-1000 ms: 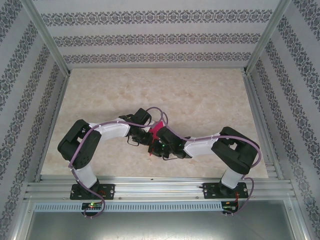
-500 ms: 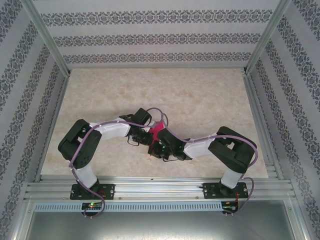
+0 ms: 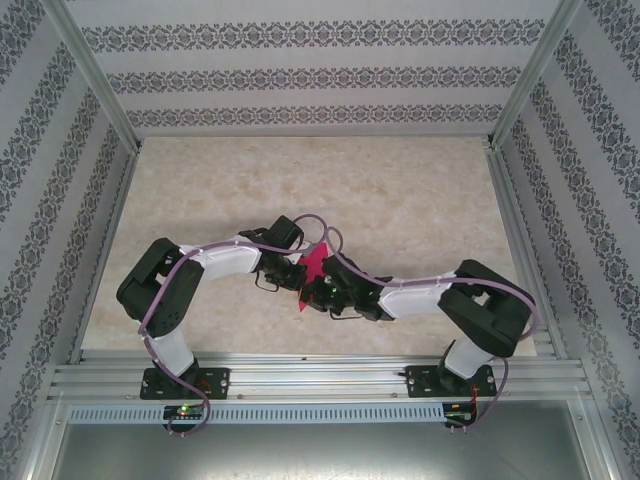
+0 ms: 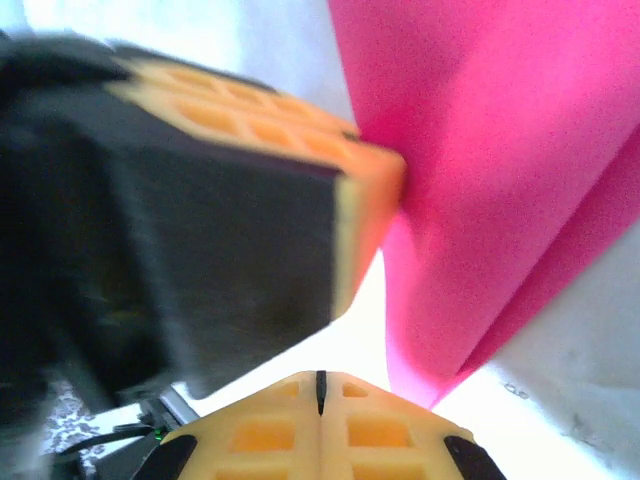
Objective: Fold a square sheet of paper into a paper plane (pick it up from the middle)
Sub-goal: Third fold the triangle at the center of the table.
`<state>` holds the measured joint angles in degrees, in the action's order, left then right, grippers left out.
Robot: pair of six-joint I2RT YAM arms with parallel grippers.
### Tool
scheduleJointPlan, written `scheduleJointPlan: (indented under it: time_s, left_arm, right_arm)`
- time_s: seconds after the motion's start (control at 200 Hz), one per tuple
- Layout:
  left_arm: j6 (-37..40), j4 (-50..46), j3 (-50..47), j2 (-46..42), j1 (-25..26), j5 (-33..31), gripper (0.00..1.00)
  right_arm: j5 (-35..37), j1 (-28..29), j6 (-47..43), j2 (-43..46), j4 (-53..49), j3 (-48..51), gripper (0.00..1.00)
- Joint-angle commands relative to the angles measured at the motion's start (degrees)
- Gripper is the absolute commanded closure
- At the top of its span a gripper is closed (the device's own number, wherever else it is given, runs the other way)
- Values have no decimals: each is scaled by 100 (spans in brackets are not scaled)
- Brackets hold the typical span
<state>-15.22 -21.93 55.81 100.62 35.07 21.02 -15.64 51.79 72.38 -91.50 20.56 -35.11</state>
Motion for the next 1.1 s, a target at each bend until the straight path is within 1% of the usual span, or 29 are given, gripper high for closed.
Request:
scheduleJointPlan:
  time_s: [0.0, 0.135, 0.485, 0.769, 0.969, 1.034, 1.094]
  left_arm:
    - [143, -229, -27, 237, -9, 51, 87]
    - [142, -239, -19, 239, -9, 51, 87]
    - [160, -259, 1, 257, -9, 81, 87]
    - [169, -268, 17, 283, -9, 88, 86]
    - [200, -302, 47, 318, -8, 75, 86]
    - [195, -310, 52, 313, -9, 58, 86]
    - [197, -329, 52, 304, -9, 50, 86]
  right_arm:
    - [-73, -298, -303, 136, -299, 92, 100]
    - [-231, -474, -325, 9, -222, 48, 100]
    - [-455, -459, -331, -558, -17, -303, 100]
    - [-204, -450, -349, -627, -215, -107, 100]
    - [-325, -468, -263, -1013, 177, -13, 100]
    - [-383, -483, -209, -991, 298, 5, 100]
    - [-413, -502, -169, -796, 295, -12, 100]
